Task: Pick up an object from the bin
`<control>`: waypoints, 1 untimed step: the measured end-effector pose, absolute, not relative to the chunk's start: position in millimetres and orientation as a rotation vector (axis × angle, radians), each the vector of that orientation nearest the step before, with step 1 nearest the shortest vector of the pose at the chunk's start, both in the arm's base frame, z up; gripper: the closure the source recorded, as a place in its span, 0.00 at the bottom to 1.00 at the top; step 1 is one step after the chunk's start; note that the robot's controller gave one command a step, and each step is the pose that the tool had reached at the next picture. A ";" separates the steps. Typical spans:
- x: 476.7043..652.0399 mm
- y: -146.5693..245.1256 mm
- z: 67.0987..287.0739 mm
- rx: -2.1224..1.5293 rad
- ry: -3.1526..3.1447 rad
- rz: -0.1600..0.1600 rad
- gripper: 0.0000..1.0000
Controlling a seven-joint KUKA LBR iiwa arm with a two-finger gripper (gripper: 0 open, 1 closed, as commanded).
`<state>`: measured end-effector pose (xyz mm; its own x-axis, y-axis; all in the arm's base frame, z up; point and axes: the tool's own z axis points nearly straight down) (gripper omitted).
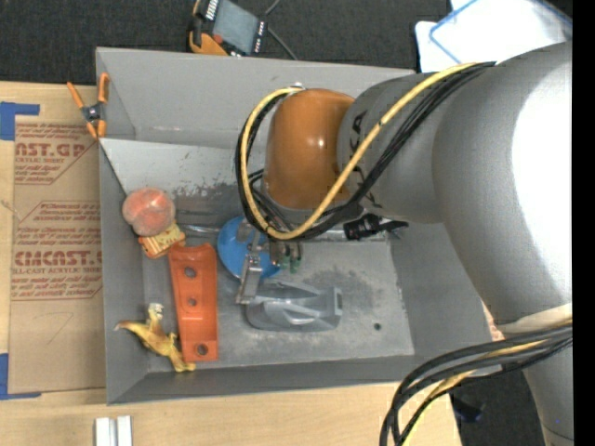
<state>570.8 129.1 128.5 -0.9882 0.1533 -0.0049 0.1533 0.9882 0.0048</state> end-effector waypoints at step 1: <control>575.7 118.5 102.9 0.277 3.122 0.009 0.00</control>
Offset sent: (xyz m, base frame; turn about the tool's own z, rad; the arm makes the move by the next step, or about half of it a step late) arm 0.0049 -0.0131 -0.0585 0.0241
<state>575.7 118.5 102.9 -0.9843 0.1763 -0.0072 0.1763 0.9843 0.0061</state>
